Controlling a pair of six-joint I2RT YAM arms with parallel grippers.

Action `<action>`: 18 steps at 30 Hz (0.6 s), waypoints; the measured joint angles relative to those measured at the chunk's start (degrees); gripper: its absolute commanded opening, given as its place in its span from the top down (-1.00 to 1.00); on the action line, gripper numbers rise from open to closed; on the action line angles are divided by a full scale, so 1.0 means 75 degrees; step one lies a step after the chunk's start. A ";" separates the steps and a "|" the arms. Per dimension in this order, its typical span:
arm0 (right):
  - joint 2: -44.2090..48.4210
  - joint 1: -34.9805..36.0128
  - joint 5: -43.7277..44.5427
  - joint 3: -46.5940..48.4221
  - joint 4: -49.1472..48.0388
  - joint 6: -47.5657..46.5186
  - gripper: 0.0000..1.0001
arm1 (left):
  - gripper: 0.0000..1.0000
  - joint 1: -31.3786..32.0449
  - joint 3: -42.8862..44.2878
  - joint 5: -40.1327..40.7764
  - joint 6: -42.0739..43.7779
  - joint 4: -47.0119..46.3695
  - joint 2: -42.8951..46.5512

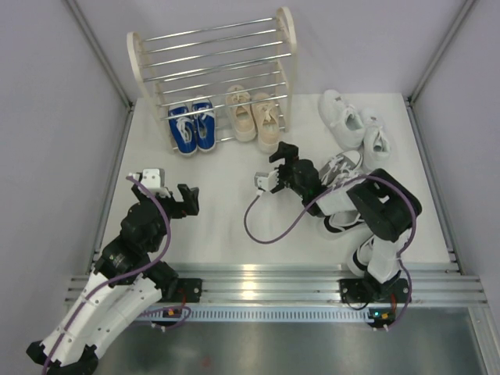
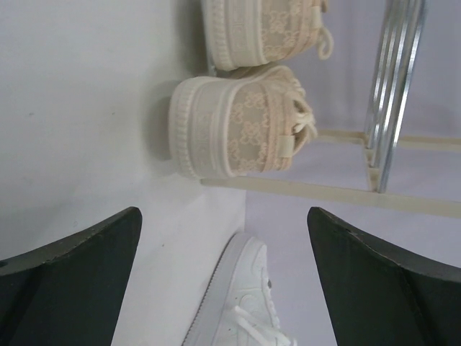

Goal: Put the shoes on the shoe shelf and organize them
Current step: Adjust the shoe at the shoe shelf.

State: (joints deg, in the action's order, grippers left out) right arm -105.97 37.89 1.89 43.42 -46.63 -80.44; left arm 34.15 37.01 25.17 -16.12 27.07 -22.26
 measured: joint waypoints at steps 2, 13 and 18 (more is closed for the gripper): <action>-0.0189 0.0032 0.0038 0.0055 -0.0670 0.0020 -0.98 | -0.96 0.0000 -0.0003 -0.0003 0.0000 0.0000 0.0000; -0.1139 0.0041 -0.0006 0.0420 -0.1580 0.0361 -0.97 | -0.96 0.0000 -0.0003 -0.0032 0.0000 0.0000 0.0000; -0.1769 0.0044 0.0105 0.0804 -0.1845 0.0329 -0.94 | -0.96 0.0000 -0.0003 -0.0032 0.0000 0.0000 0.0000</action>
State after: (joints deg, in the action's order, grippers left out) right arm -119.24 38.22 2.68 49.45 -60.47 -77.97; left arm 34.15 36.99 24.93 -16.12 27.07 -22.26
